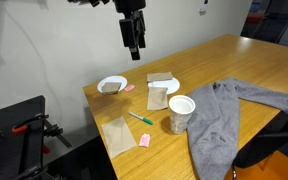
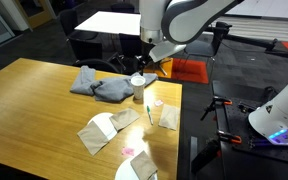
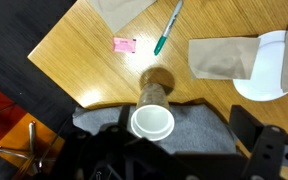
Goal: Remove the pen from the mug cup and place it on the table
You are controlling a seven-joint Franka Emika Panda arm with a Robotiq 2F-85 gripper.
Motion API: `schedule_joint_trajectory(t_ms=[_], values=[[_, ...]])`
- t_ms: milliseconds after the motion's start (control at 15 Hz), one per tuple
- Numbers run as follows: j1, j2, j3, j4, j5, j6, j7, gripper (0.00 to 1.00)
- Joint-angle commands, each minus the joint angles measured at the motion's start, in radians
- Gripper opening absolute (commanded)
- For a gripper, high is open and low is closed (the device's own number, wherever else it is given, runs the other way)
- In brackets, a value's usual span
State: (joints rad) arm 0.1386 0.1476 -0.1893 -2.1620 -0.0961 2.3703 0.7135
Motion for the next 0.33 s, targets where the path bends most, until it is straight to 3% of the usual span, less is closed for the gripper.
schedule_joint_trajectory(t_ms=[0, 267], values=[[-0.048, -0.012, 0.052, -0.002, -0.008, -0.003, 0.005, 1.0], [-0.053, -0.021, 0.059, -0.009, -0.007, -0.004, 0.004, 1.0]])
